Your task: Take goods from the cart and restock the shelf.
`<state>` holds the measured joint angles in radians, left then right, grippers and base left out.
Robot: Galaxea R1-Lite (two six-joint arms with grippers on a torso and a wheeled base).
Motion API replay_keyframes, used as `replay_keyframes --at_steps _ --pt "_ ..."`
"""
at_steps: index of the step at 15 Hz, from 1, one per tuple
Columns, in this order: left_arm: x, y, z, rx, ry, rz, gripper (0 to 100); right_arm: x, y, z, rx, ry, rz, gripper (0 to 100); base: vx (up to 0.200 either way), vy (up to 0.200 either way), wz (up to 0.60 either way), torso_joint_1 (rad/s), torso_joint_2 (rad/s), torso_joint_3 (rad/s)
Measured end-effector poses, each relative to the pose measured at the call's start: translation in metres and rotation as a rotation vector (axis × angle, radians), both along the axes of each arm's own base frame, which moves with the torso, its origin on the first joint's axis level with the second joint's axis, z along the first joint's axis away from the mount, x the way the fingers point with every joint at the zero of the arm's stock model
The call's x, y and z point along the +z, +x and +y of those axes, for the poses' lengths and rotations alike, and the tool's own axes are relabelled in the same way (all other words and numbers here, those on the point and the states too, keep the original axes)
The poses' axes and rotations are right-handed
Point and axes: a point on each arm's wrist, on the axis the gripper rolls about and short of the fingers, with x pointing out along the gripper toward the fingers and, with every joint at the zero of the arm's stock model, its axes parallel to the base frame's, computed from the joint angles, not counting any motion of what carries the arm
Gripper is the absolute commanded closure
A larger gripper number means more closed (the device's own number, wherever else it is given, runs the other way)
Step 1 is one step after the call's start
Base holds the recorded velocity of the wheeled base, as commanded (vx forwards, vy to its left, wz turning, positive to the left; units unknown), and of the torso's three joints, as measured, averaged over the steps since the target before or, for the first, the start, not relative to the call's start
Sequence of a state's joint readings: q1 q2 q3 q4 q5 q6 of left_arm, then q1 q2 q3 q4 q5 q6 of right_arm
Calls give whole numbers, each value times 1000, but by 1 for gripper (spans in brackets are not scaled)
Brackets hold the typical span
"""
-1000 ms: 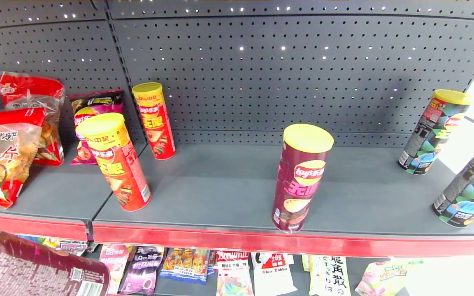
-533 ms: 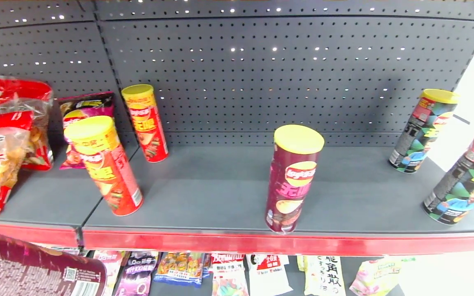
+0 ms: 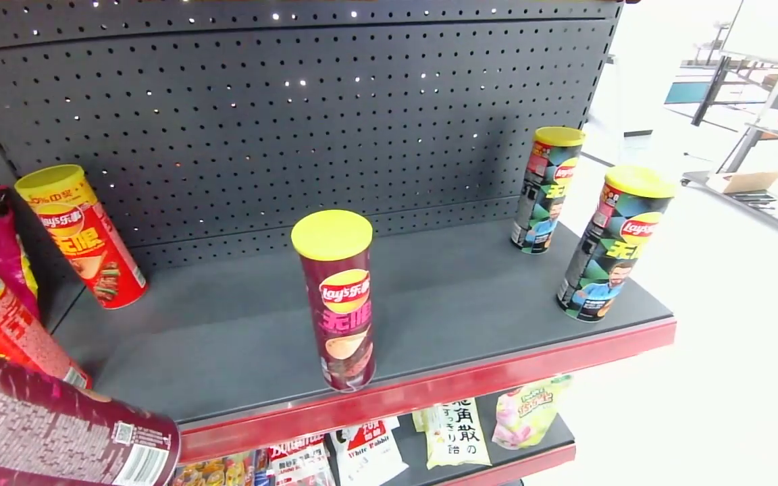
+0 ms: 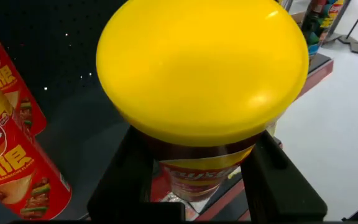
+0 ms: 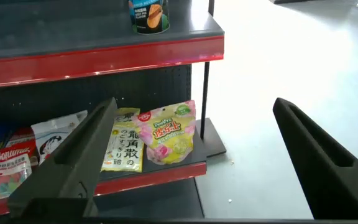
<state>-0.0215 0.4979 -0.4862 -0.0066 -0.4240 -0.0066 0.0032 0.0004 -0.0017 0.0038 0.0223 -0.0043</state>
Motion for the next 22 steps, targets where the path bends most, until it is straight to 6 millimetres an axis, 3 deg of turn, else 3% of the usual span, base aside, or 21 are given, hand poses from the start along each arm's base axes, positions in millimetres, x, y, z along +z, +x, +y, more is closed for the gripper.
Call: replay_keyframes --at_steps 4,9,13,18,22 --pt "19 30 -1 -2 2 72 100 0 0 0 0 0 1 0 0 0 0 0 0 0" --pt "40 94 -5 -26 13 169 100 0 0 0 0 0 0 0 0 0 0 0 0 0" --pt "38 147 -14 -64 20 168 100 0 0 0 0 0 0 0 0 0 0 0 0 0" --pt "29 188 -28 -113 40 228 100 0 0 0 0 0 1 0 0 0 0 0 0 0" --pt "35 234 -42 -143 62 231 100 0 0 0 0 0 1 0 0 0 0 0 0 0"
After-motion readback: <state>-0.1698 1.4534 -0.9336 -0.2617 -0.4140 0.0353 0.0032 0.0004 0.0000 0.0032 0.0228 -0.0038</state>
